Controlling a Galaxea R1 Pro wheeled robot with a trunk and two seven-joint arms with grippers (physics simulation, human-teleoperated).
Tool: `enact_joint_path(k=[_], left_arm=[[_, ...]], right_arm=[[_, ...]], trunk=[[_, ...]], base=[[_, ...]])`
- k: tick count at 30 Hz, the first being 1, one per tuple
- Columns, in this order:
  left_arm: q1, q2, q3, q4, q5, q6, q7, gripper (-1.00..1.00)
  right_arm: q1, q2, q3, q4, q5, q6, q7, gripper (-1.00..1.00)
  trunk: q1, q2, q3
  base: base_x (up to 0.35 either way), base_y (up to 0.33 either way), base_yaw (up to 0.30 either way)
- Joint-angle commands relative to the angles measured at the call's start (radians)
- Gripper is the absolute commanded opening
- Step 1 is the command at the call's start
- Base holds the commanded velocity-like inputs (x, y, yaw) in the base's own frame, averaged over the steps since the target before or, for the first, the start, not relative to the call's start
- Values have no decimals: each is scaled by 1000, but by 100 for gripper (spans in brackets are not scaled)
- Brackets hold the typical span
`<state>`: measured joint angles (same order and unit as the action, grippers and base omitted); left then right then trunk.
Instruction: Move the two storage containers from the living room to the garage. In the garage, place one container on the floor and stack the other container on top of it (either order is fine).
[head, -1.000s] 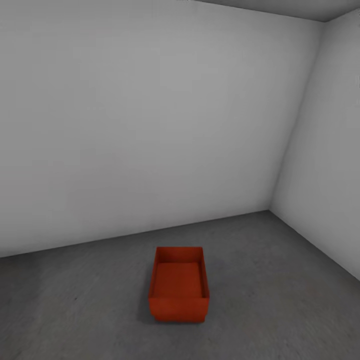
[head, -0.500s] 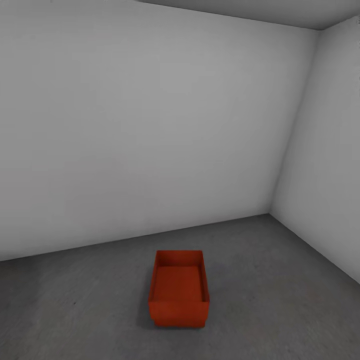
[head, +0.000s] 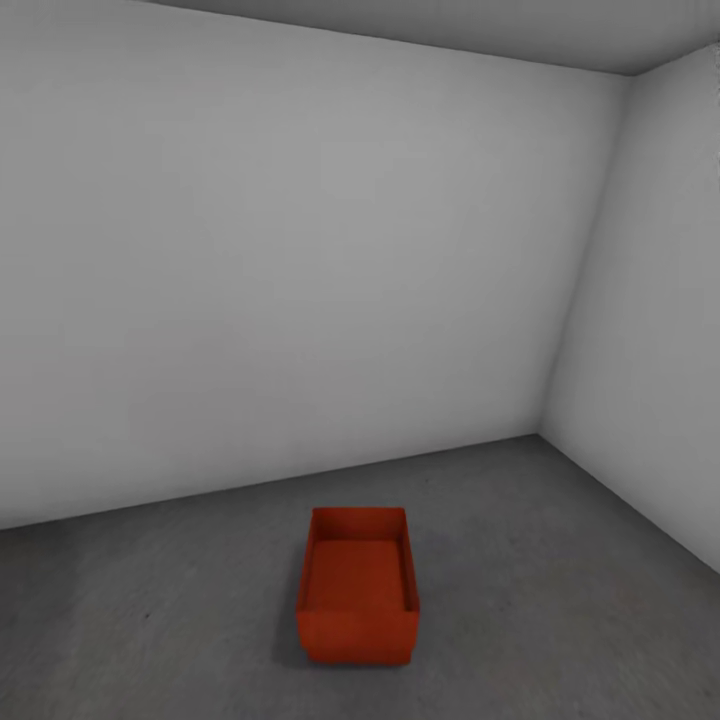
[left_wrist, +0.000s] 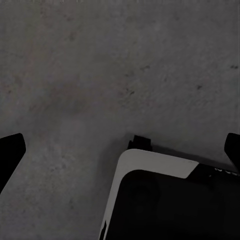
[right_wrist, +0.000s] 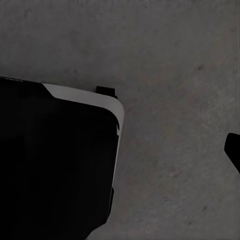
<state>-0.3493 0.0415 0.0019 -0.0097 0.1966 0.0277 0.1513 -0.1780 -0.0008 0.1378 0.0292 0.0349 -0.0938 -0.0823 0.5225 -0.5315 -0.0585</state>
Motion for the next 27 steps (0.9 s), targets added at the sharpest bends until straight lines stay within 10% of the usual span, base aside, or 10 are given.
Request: enact_joint_path(k=[1,27], left_arm=[[-1,0,0,-1,6,3,2,100],[-1,0,0,-1,6,3,2,100]], right_arm=[[-2,0,6,3,4,-5,-4,100],[-2,3,-1,1,-3,-18,2,100]], trunk=[[0,-2,0],[0,-2,41]], base=[[0,0,0],[0,0,0]])
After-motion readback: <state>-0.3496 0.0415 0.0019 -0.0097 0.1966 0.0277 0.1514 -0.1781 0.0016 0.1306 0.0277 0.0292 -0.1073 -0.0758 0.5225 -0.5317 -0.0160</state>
